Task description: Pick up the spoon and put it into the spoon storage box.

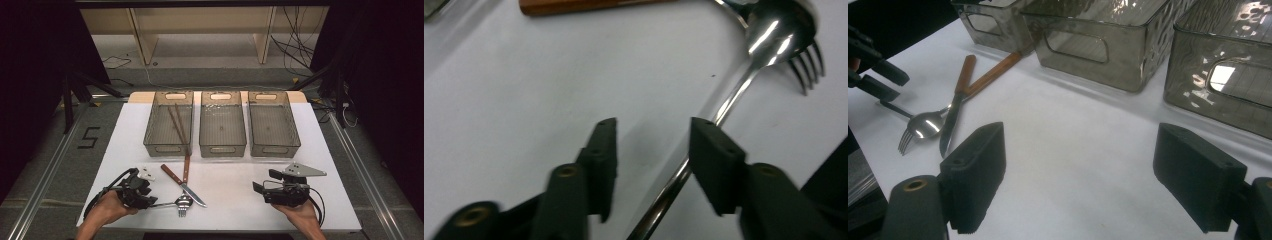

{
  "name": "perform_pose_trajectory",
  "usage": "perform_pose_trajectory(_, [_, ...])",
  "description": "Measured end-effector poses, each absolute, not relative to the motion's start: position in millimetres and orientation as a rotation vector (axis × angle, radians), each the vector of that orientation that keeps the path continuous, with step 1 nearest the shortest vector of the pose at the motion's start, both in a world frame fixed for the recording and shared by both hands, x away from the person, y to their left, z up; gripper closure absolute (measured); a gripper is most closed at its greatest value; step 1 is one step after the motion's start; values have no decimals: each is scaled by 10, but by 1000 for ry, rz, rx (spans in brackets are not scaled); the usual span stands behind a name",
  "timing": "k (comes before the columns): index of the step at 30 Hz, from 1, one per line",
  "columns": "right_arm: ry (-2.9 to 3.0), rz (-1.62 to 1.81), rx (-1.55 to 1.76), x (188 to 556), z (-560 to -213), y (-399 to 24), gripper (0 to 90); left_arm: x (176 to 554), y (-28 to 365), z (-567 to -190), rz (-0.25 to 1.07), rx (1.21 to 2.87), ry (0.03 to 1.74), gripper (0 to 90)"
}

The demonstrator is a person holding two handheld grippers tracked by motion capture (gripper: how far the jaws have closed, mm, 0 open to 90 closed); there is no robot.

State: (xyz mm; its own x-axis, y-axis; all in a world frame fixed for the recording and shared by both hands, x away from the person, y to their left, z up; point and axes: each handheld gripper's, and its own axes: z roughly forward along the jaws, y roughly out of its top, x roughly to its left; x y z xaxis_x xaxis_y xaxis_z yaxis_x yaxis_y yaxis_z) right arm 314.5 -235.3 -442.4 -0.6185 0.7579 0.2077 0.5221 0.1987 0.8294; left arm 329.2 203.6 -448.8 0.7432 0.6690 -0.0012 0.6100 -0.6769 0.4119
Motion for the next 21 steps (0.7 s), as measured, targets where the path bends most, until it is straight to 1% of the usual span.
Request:
perform_pose_trajectory(1, [2226,1386,1217,3146,-4423,-2354,219,3290,2021,-4478,200,2555,973,415])
perform_pose_trajectory(4, [2224,1390,1217,3142,-4418,-2355,218,3280,1962,-4484,188,2584,941,314])
perform_pose_trajectory(7, [2225,1392,1214,3140,-4416,-2355,218,3264,1907,-4521,179,2622,915,250])
perform_pose_trajectory(9, [2227,1391,1214,3140,-4416,-2356,218,3261,1880,-4549,178,2641,899,237])
perform_pose_trajectory(12, [2227,1391,1215,3140,-4416,-2354,218,3258,1843,-4590,179,2659,887,237])
perform_pose_trajectory(14, [2228,1392,1210,3142,-4417,-2352,218,3259,1825,-4606,174,2688,854,255])
perform_pose_trajectory(17, [2228,1392,1209,3144,-4420,-2350,218,3260,1799,-4626,171,2702,829,306])
perform_pose_trajectory(21, [2230,1390,1208,3144,-4419,-2347,218,3263,1767,-4643,158,2720,781,406])
